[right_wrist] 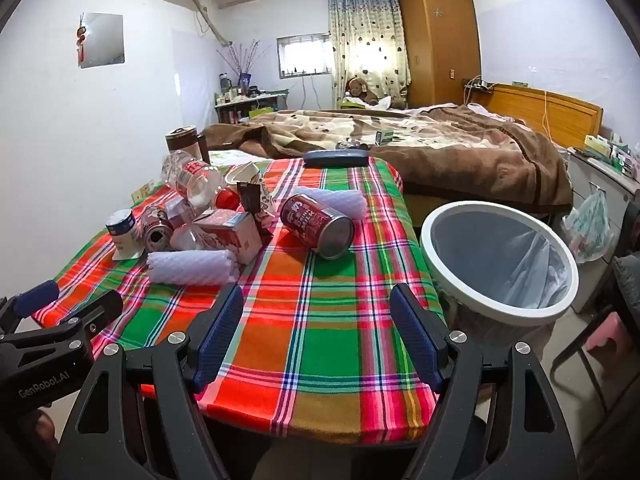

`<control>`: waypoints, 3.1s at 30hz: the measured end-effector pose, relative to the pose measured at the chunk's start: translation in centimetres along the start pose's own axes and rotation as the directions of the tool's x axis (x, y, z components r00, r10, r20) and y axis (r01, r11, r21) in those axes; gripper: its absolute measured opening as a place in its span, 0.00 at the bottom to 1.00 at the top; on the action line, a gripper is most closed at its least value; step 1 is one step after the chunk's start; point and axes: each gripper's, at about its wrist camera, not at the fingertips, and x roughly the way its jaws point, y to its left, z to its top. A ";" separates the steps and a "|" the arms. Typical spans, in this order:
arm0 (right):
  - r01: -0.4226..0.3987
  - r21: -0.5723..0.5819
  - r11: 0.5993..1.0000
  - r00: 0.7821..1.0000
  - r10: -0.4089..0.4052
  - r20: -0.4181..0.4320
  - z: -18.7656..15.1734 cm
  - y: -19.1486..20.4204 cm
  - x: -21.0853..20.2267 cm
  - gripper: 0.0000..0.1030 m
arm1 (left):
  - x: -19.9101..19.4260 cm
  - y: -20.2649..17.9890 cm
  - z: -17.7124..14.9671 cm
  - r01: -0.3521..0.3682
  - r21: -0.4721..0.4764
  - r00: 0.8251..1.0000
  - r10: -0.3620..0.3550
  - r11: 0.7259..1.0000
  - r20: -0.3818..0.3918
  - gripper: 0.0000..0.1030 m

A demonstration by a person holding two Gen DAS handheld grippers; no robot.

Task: Collect trash

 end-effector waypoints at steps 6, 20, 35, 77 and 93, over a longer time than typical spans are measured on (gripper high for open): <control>0.004 0.001 1.000 1.000 -0.004 -0.004 0.0 0.1 0.2 0.75 | 0.1 0.0 0.1 -0.006 -0.001 1.000 0.006 1.000 0.005 0.99; 0.013 -0.016 1.000 1.000 -0.013 -0.010 0.0 0.5 0.1 0.75 | -0.4 0.4 0.2 -0.011 0.000 1.000 0.011 1.000 0.020 0.99; 0.024 -0.019 1.000 1.000 -0.024 -0.003 0.1 0.6 -0.3 0.75 | -0.5 0.4 0.3 -0.013 0.003 1.000 0.013 1.000 0.022 0.99; 0.027 -0.019 0.999 1.000 -0.027 0.007 0.4 0.5 -0.7 0.75 | -1.0 0.4 0.4 -0.012 0.009 0.999 0.012 1.000 0.032 0.99; 0.030 -0.022 0.999 1.000 -0.030 0.006 0.5 0.5 -0.9 0.75 | -1.2 0.5 0.6 -0.007 0.012 0.999 0.006 1.000 0.031 0.99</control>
